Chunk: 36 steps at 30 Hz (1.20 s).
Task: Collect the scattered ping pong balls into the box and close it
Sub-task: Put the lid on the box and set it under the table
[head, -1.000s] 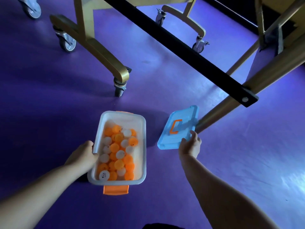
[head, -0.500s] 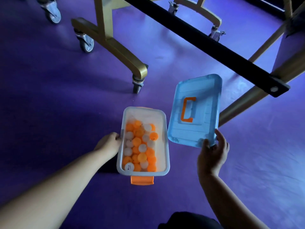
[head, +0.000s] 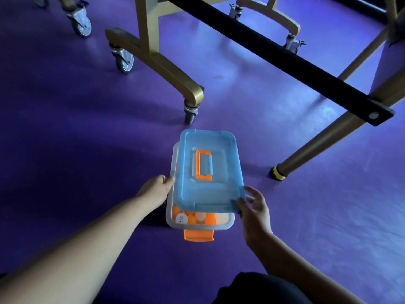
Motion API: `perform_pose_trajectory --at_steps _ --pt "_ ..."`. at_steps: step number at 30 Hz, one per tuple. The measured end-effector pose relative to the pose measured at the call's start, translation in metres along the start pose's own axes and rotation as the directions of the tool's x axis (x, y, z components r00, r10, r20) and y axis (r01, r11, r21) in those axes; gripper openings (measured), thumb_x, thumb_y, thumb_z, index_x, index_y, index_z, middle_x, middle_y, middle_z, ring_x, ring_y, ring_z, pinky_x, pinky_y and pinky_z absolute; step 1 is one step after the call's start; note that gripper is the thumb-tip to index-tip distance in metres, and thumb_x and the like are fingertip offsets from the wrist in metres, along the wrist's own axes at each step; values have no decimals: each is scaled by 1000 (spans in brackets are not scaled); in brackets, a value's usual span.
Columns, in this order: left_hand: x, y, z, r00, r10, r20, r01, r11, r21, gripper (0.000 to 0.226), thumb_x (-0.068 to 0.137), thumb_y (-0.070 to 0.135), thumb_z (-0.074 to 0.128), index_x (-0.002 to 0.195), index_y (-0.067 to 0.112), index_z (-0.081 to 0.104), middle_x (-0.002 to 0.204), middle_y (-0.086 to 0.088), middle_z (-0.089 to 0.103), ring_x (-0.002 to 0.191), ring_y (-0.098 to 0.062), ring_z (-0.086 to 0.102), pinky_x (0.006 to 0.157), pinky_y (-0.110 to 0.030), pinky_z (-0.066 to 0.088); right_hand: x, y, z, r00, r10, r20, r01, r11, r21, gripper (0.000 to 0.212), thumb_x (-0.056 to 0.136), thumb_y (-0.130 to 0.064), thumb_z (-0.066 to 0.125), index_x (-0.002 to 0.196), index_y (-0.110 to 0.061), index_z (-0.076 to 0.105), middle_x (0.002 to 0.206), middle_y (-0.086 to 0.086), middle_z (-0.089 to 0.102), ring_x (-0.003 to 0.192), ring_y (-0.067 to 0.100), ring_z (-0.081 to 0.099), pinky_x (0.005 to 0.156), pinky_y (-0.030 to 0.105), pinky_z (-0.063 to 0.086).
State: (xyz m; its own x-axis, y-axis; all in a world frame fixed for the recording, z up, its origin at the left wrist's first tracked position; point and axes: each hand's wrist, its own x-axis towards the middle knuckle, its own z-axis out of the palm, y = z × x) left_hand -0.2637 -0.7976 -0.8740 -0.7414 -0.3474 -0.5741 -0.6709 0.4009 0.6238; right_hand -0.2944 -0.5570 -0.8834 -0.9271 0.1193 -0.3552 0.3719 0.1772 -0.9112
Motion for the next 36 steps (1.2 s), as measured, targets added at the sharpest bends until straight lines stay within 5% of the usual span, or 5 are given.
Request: perform_pose_trajectory --at_steps 4,9,20,25,36 --pt "-5 -3 5 998 26 53 -31 996 89 45 95 34 50 131 7 46 122 -9 56 95 -20 53 84 -34 45 -9 13 -2 998 43 38 -38 990 -137 39 84 2 54 97 -35 52 97 8 63 87 27 62 75 41 53" --pt "-10 -8 9 998 6 61 -15 988 153 41 92 29 55 125 7 48 101 1 48 89 -20 51 83 -35 46 -14 14 -7 997 -53 59 70 938 -339 33 83 -3 60 105 -25 49 81 0 61 68 11 55 56 24 41" --pt "-12 -9 9 997 -6 73 -6 987 162 52 86 39 63 126 9 48 118 -8 56 90 -18 51 84 -36 49 1 10 -10 995 -41 88 80 868 -490 32 78 -10 66 103 -25 52 94 4 63 76 22 58 67 36 49" --pt "-12 -7 8 996 5 92 -18 990 142 35 82 45 63 96 14 54 98 -3 61 83 -19 61 61 -30 45 7 3 -15 998 23 61 9 880 -476 28 76 -12 64 97 -29 57 81 -2 66 73 26 65 75 49 57" --pt "-17 -14 6 987 -23 160 -12 977 215 23 87 34 63 89 16 49 83 2 55 70 -15 55 51 -27 41 -11 8 0 991 -54 123 126 690 -713 28 80 -20 60 107 -17 53 97 0 60 82 23 56 63 29 36"
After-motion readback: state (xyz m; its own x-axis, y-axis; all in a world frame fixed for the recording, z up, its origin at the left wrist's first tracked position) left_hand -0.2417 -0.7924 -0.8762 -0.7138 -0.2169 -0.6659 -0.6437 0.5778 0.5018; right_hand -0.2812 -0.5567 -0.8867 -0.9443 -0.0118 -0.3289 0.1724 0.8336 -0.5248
